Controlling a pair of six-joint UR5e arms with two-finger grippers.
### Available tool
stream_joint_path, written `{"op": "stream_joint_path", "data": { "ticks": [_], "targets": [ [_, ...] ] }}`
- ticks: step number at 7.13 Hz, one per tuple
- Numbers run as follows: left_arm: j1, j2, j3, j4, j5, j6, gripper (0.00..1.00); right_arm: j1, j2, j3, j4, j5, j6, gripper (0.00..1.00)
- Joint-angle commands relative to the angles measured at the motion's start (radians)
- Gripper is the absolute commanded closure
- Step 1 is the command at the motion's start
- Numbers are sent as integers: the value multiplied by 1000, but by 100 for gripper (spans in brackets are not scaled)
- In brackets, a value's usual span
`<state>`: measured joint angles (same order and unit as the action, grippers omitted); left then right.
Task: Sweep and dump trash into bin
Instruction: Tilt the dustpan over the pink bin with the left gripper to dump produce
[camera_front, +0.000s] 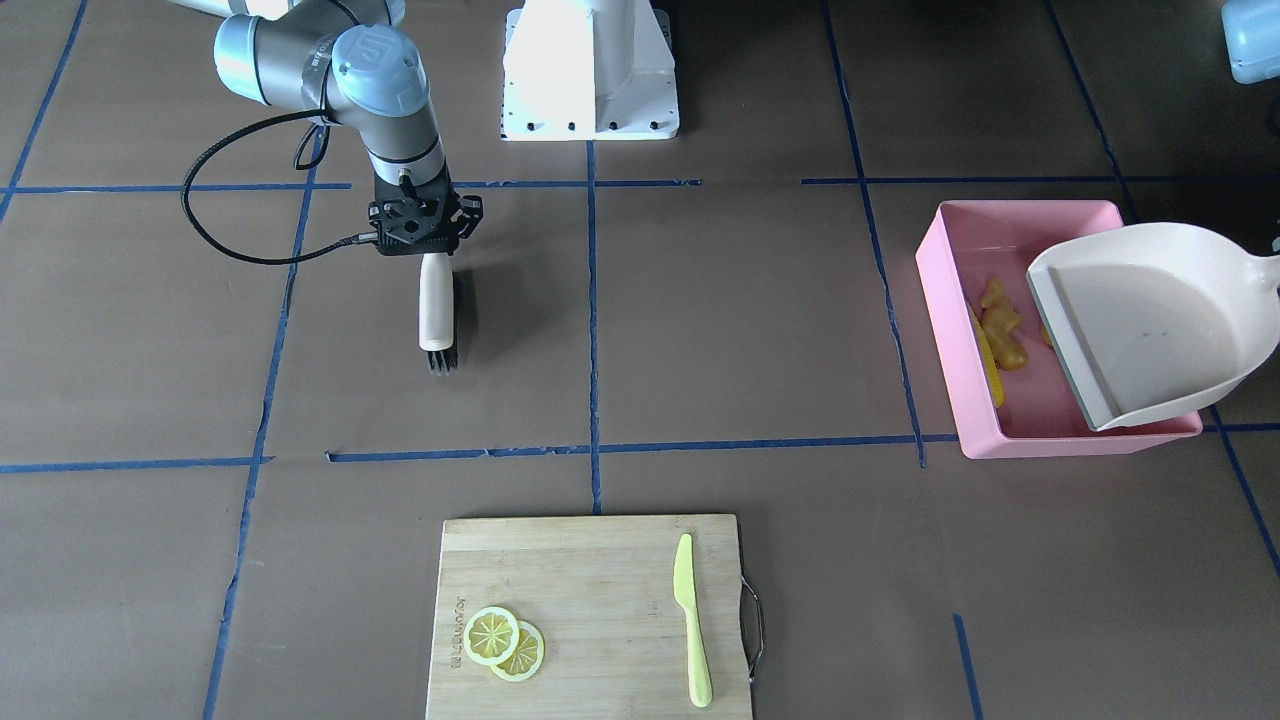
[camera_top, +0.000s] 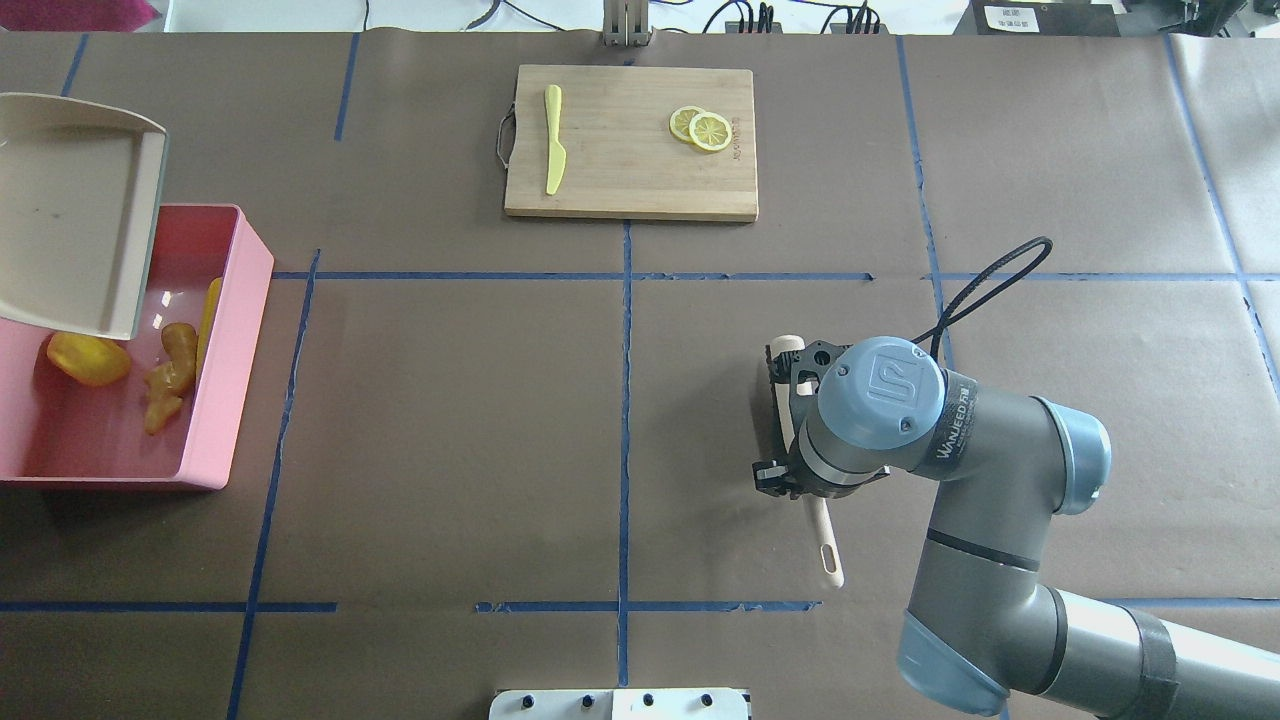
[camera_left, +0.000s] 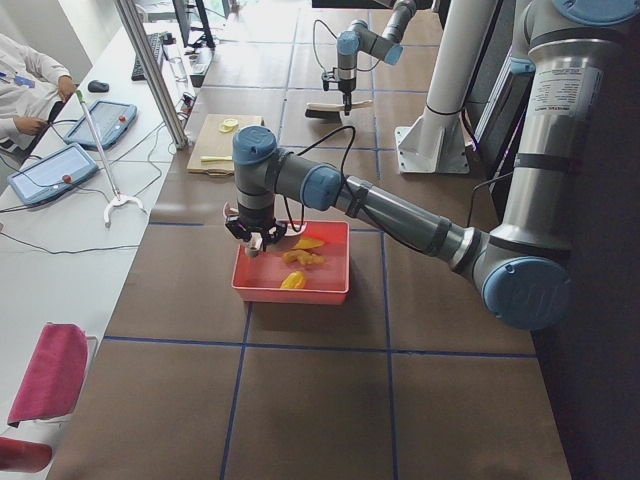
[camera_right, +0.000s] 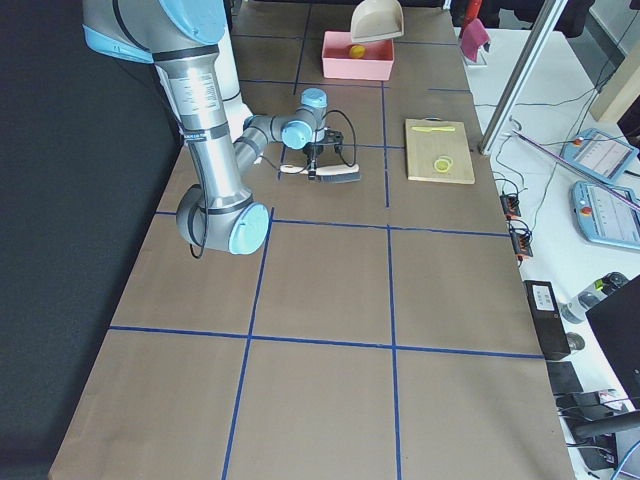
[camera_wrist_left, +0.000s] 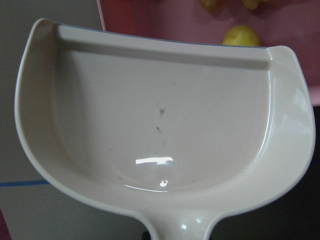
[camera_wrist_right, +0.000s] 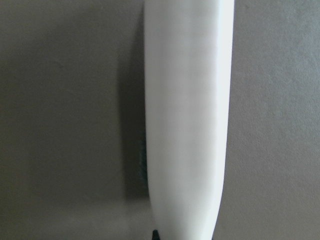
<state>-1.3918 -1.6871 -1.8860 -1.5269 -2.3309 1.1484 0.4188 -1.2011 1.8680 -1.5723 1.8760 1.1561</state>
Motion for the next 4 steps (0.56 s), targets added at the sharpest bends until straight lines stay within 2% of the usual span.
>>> {"op": "stream_joint_path", "data": {
  "ticks": [1,3,4],
  "targets": [
    [99,-26,-85,-57,-39,-288,100,0,3,0,0,-1,1,100],
    [280,-55,-119,-110,-28,-432,100,0,3,0,0,-1,1,100],
    [324,-75,-120,-114,-31,-461,100,0,5,0,0,-1,2,100]
  ]
}}
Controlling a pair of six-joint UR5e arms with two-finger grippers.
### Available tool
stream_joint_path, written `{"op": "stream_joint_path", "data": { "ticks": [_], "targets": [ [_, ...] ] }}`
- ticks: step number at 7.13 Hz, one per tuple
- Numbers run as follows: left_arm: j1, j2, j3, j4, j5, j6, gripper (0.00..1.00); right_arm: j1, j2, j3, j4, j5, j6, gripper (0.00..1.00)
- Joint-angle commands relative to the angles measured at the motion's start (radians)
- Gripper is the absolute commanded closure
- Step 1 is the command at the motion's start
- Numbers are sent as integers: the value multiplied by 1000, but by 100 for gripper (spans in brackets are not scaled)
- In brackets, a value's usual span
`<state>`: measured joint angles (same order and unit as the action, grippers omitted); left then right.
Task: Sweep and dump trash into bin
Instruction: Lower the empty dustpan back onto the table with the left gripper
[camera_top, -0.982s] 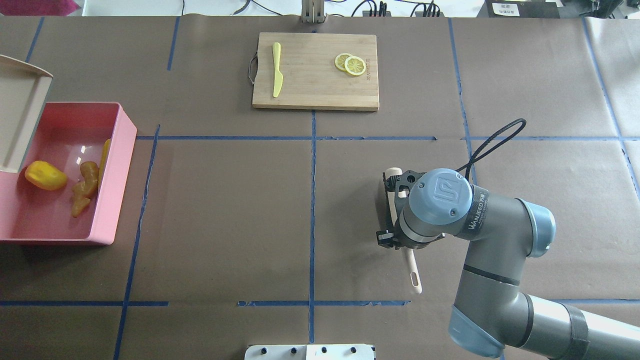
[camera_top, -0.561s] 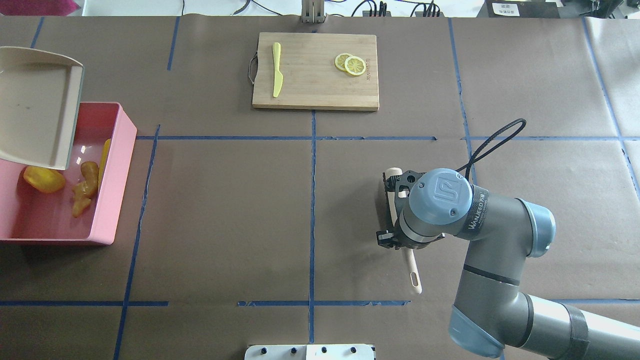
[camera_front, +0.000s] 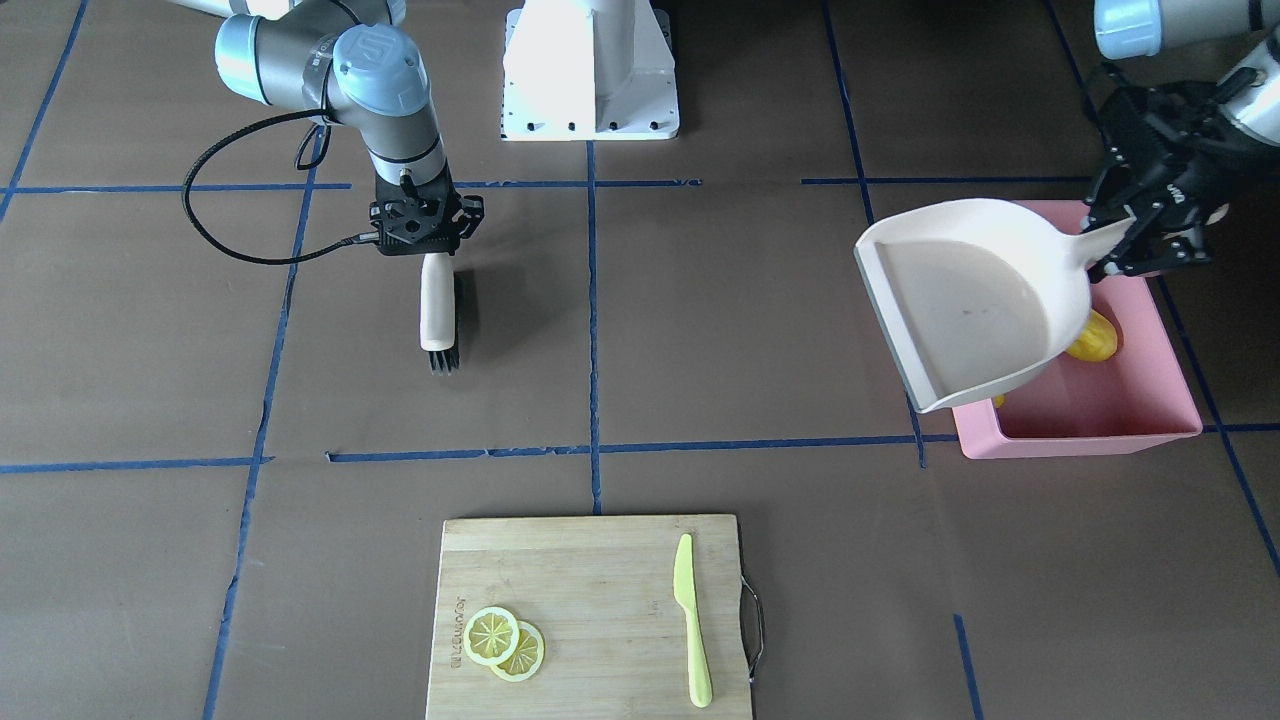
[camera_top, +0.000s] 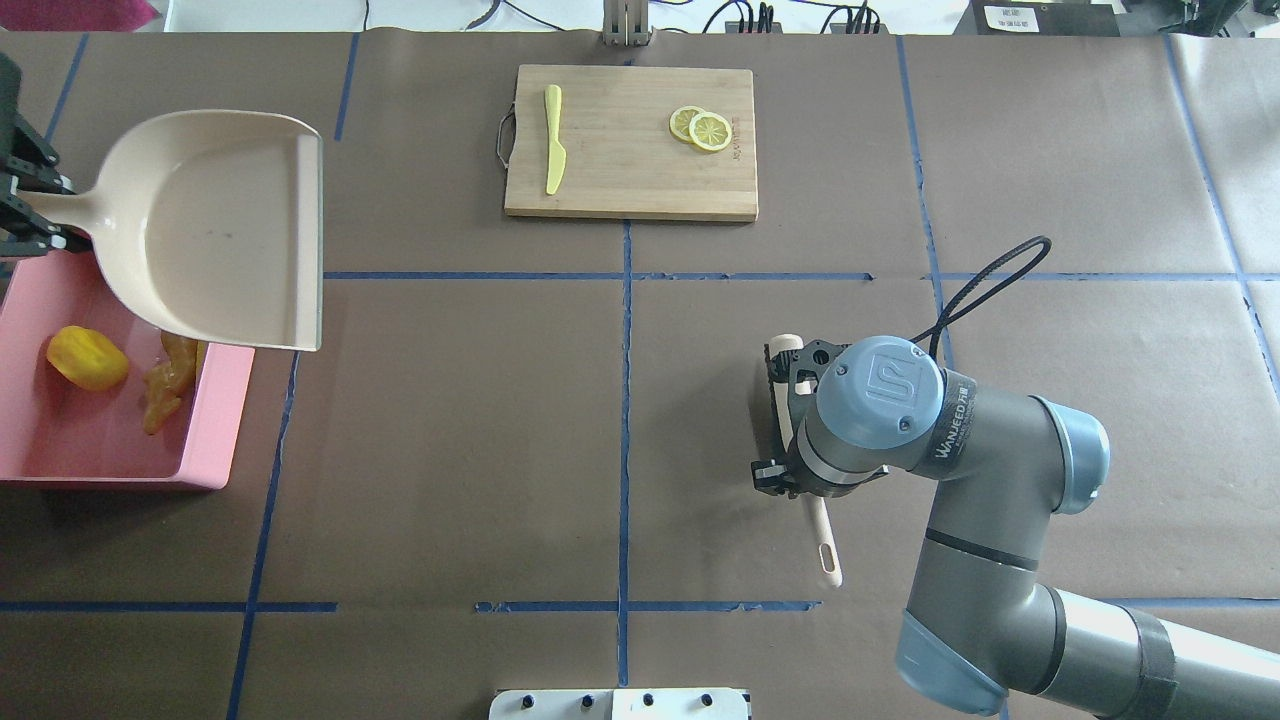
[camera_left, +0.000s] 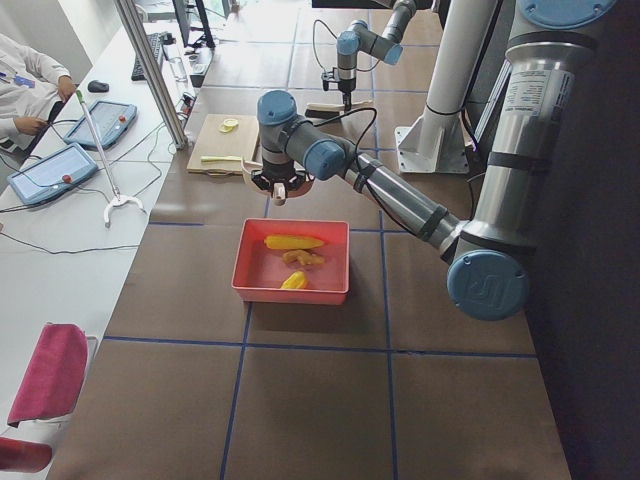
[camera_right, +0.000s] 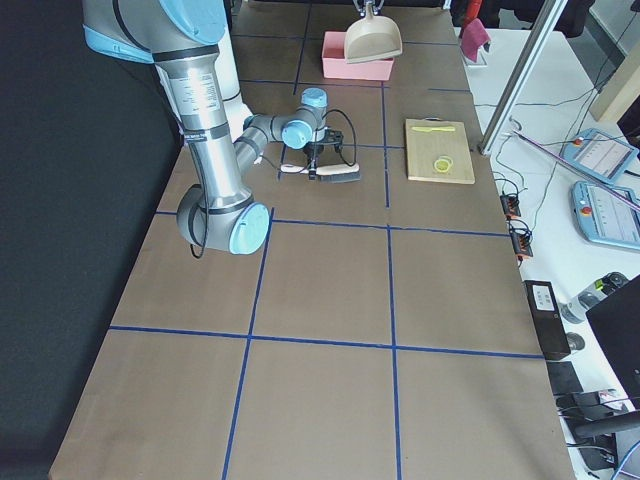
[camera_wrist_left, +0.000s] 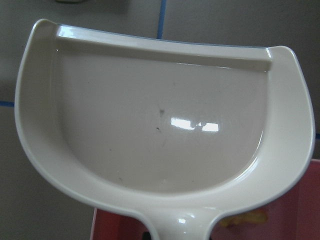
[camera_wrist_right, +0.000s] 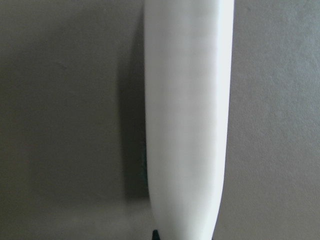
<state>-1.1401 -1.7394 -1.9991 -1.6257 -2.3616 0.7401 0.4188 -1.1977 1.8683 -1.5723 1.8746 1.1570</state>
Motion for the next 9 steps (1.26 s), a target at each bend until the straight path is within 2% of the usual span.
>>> {"op": "stream_joint_path", "data": {
  "ticks": [1,3,5,6,8,9],
  "targets": [
    [142,-49,-6,-16,-1,-68,99,0,1,0,0,1,16,100],
    [257,-86,11,-28,2,-140,97,0,1,2,0,1,16,100],
    [345,-127,25,-42,71,-241,95,-2,4,2,0,1,18,100],
    [391,-135,40,-93,126,-292,95,-2,4,2,0,1,18,100],
    [468,-160,174,-332,185,-422,93,0,4,2,0,1,20,100],
    [500,-178,221,-380,221,-462,88,-2,4,3,0,1,26,100]
  ]
}}
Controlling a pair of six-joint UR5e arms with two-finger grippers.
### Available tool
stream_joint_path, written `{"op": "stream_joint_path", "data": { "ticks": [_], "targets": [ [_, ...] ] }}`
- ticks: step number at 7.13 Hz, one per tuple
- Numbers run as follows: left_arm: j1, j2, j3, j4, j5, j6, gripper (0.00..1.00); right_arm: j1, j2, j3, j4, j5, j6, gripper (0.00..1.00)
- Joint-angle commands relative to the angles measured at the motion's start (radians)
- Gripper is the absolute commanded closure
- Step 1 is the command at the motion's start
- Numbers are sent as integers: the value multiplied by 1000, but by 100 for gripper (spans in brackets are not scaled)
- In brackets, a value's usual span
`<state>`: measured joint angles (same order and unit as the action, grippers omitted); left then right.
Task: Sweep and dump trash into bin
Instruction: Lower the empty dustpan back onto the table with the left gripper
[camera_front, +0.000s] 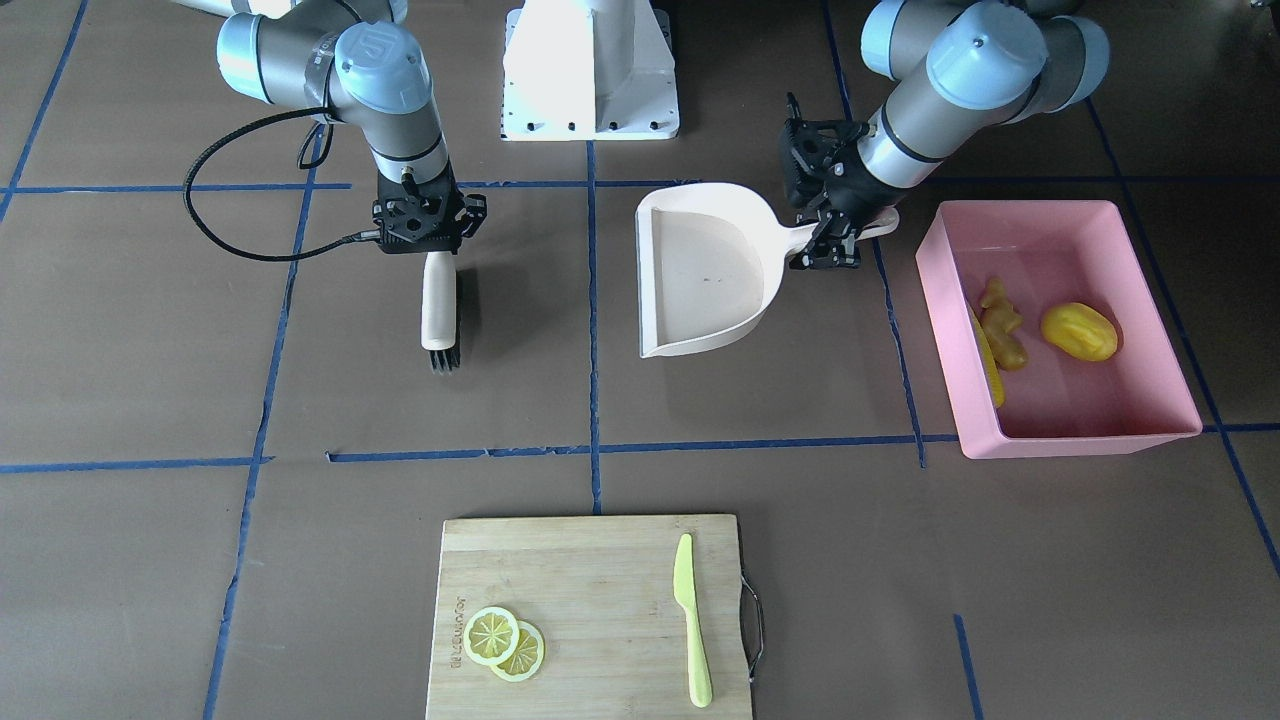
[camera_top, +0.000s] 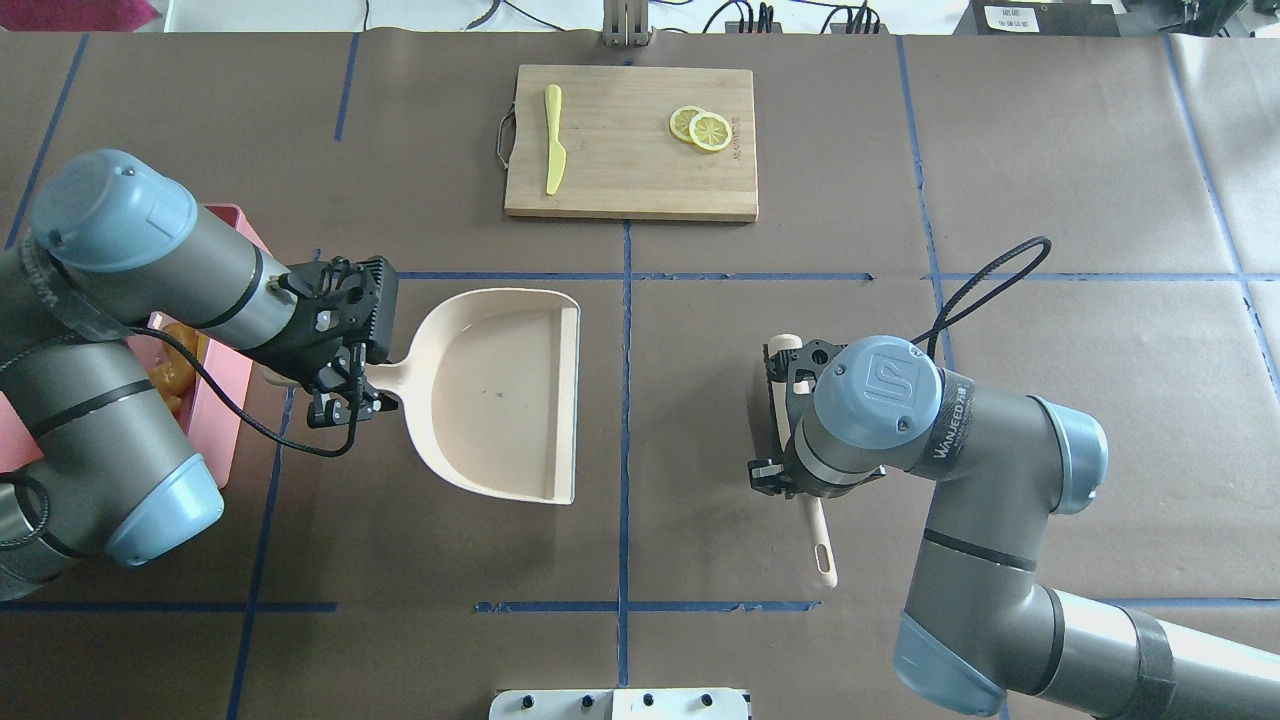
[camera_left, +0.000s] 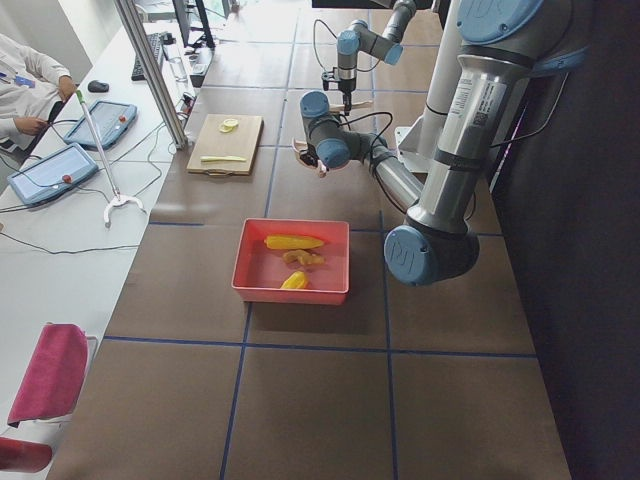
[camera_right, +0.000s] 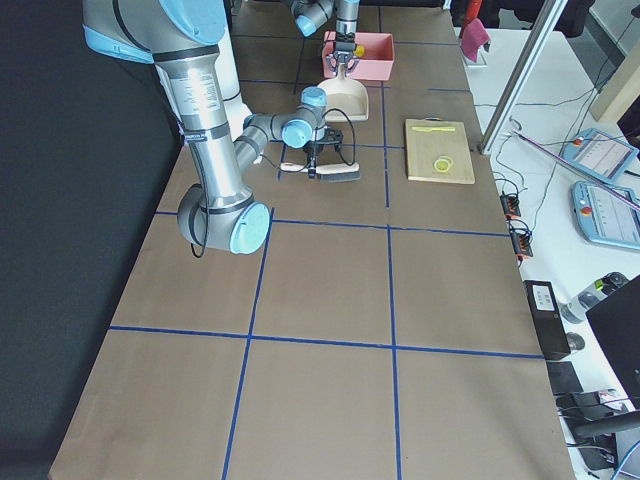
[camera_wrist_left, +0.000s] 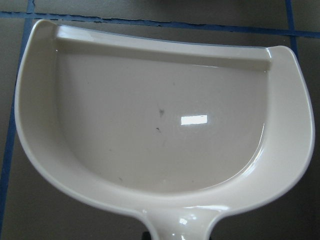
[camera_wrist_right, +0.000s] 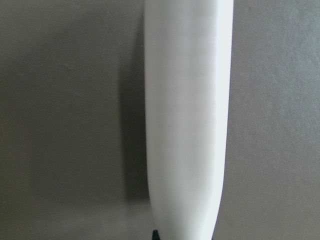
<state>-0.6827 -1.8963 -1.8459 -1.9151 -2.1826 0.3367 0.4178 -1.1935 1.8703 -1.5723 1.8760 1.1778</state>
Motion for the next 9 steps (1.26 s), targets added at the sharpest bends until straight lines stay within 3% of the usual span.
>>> {"op": "stream_joint_path", "data": {
  "ticks": [1,5,7,8,9],
  "targets": [
    [82,-23,73,-94,87,-77,83,1,0,1,0,0,6,100],
    [127,-53,112,-94,101,-79,74,-1,-1,3,0,0,16,100],
    [127,-63,125,-96,99,-76,64,-1,0,4,0,0,16,100],
    [127,-64,122,-94,101,-71,28,-1,0,4,0,0,16,100],
    [126,-64,117,-93,103,-79,0,-1,-1,3,0,0,14,100]
  ]
}}
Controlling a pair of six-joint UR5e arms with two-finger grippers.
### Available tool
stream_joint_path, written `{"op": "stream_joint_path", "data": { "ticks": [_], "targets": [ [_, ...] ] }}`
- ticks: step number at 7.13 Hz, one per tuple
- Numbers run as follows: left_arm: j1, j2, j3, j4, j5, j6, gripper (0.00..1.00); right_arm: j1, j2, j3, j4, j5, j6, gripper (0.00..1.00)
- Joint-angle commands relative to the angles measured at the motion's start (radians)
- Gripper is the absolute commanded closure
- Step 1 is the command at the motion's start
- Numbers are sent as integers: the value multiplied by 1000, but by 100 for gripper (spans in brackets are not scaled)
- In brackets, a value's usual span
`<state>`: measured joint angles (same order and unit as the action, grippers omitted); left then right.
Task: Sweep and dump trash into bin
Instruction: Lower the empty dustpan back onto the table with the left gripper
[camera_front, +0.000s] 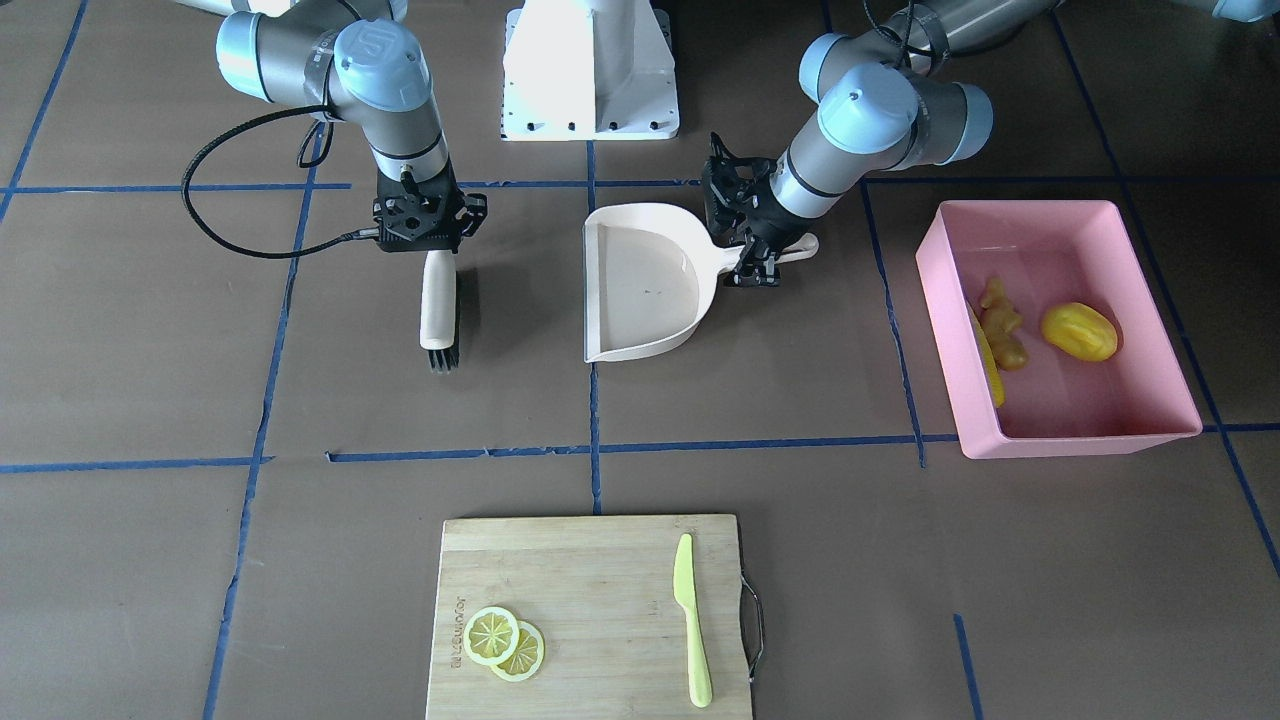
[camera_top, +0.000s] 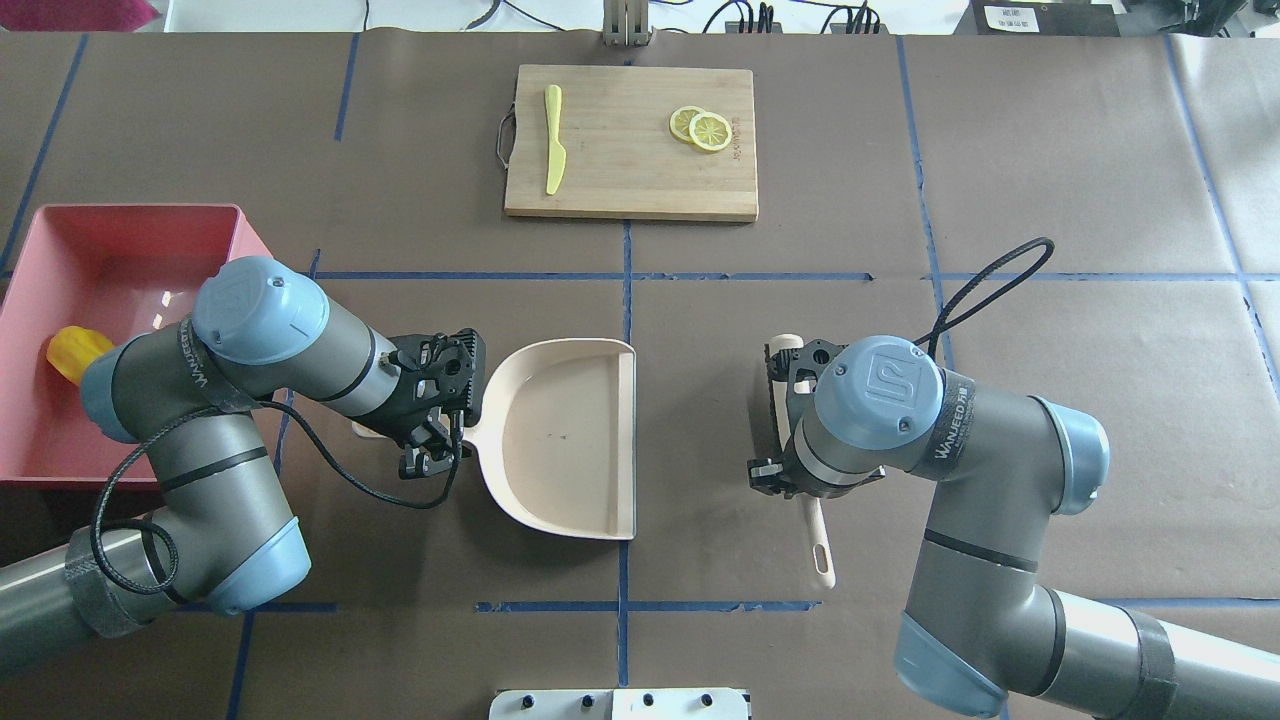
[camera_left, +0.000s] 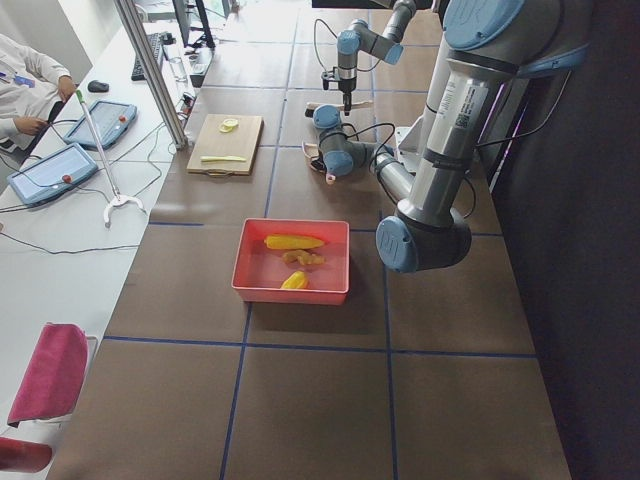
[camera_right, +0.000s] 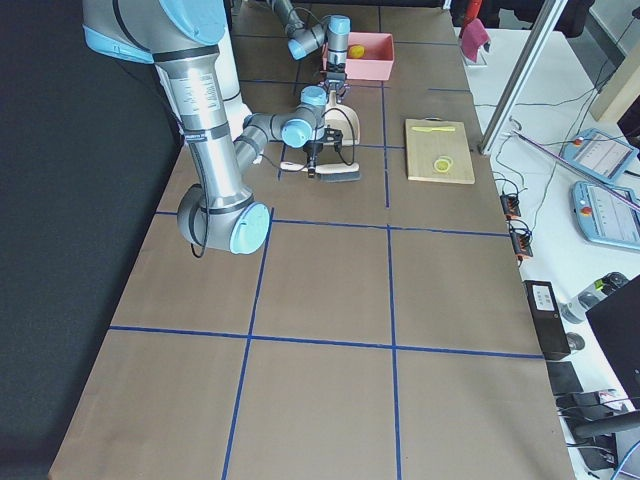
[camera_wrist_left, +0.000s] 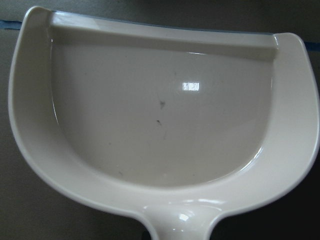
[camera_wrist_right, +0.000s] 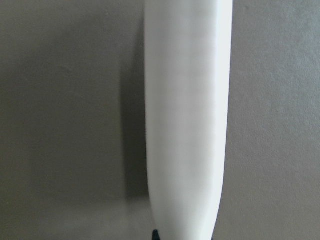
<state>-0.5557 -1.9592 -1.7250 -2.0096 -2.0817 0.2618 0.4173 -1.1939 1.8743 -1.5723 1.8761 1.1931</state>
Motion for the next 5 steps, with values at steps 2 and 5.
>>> {"op": "stream_joint_path", "data": {
  "ticks": [2,5],
  "targets": [
    [-10,0,-31,11,20,-9,0,-3,0,-3,0,0,-1,100],
    [-38,13,-270,311,15,-7,0,-3,-1,-3,2,0,-1,100]
  ]
}}
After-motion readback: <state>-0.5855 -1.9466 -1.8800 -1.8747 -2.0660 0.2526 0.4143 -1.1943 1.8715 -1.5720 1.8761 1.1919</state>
